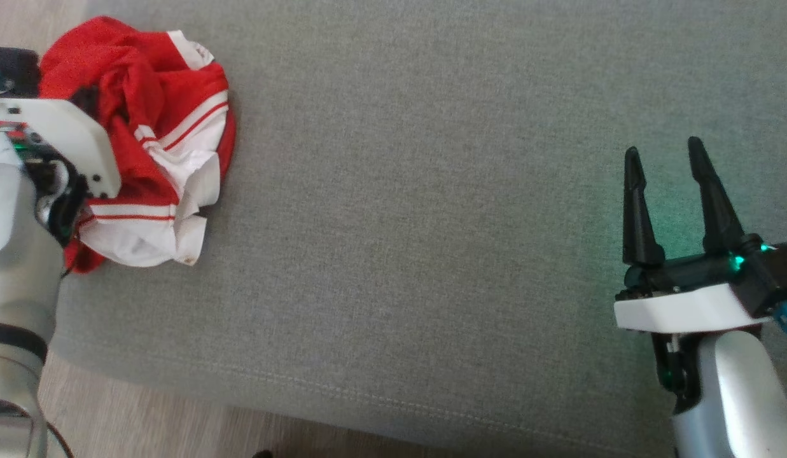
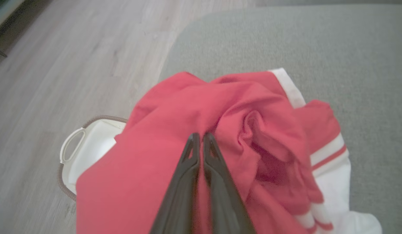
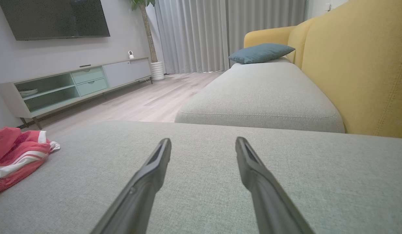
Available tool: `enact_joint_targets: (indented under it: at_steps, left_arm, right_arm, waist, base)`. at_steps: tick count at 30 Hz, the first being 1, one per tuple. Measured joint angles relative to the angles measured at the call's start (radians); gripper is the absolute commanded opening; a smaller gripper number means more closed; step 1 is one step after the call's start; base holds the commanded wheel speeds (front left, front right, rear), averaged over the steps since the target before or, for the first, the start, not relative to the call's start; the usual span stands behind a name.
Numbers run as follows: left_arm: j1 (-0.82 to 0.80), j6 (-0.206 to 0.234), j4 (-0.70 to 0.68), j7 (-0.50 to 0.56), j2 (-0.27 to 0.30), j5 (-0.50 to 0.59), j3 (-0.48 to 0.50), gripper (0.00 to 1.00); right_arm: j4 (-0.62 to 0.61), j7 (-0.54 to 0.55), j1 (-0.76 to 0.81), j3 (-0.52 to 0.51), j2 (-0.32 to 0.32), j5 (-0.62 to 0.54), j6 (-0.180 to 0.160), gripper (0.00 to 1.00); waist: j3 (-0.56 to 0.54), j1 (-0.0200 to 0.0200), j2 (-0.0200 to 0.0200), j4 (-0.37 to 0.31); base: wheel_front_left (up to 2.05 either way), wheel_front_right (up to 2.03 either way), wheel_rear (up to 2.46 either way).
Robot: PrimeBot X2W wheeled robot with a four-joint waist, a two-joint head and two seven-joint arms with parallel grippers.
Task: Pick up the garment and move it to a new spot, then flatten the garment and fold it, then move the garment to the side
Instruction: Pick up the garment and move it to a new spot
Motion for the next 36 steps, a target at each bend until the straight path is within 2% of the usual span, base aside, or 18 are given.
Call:
enact_joint_targets:
  at_steps: [6, 10, 15, 21, 24, 32, 36]
  left_arm:
    - [-0.022, 0.036, 0.007, -0.175, 0.021, 0.000, 0.014, 0.00]
    - [-0.035, 0.051, -0.008, -0.237, 0.027, -0.001, 0.035, 0.00]
    - [-0.062, 0.085, -0.123, -0.283, 0.028, -0.010, 0.058, 0.00]
    - [-0.064, 0.124, -0.334, -0.291, 0.022, -0.010, 0.069, 0.00]
    - [-0.056, 0.124, -0.438, -0.287, 0.006, -0.007, 0.054, 0.00]
    - [0.043, 0.153, -0.695, -0.161, -0.068, -0.008, -0.039, 0.00]
    - [0.070, 0.166, -0.765, -0.128, -0.107, -0.008, -0.077, 0.00]
  right_arm:
    - [0.043, -0.015, 0.005, 0.035, 0.000, 0.032, 0.000, 1.00]
    - [0.062, -0.027, 0.012, 0.041, 0.000, 0.052, 0.000, 1.00]
    - [0.101, -0.038, 0.029, 0.040, 0.000, 0.094, 0.000, 1.00]
    - [0.128, -0.045, 0.049, 0.039, 0.000, 0.127, 0.000, 1.00]
    - [0.135, -0.045, 0.049, 0.040, 0.000, 0.142, 0.000, 1.00]
    - [0.115, -0.048, 0.046, 0.052, 0.001, 0.167, 0.000, 1.00]
    - [0.104, -0.049, 0.043, 0.060, 0.001, 0.175, 0.000, 1.00]
  waist:
    - [-0.068, 0.0000, 0.0000, -0.006]
    - [-0.106, 0.0000, 0.0000, -0.014]
    - [-0.168, 0.0000, 0.0000, -0.029]
    - [-0.234, 0.0000, 0.0001, -0.053]
    - [-0.254, 0.0000, 0.0001, -0.069]
    - [-0.273, 0.0000, 0.0001, -0.152]
    - [-0.266, 0.0000, 0.0001, -0.203]
  base:
    - [0.00, 0.00, 0.00]
    - [0.00, 0.00, 0.00]
    - [0.00, 0.00, 0.00]
    - [0.00, 0.00, 0.00]
    - [0.00, 0.00, 0.00]
    - [0.00, 0.00, 0.00]
    - [0.00, 0.00, 0.00]
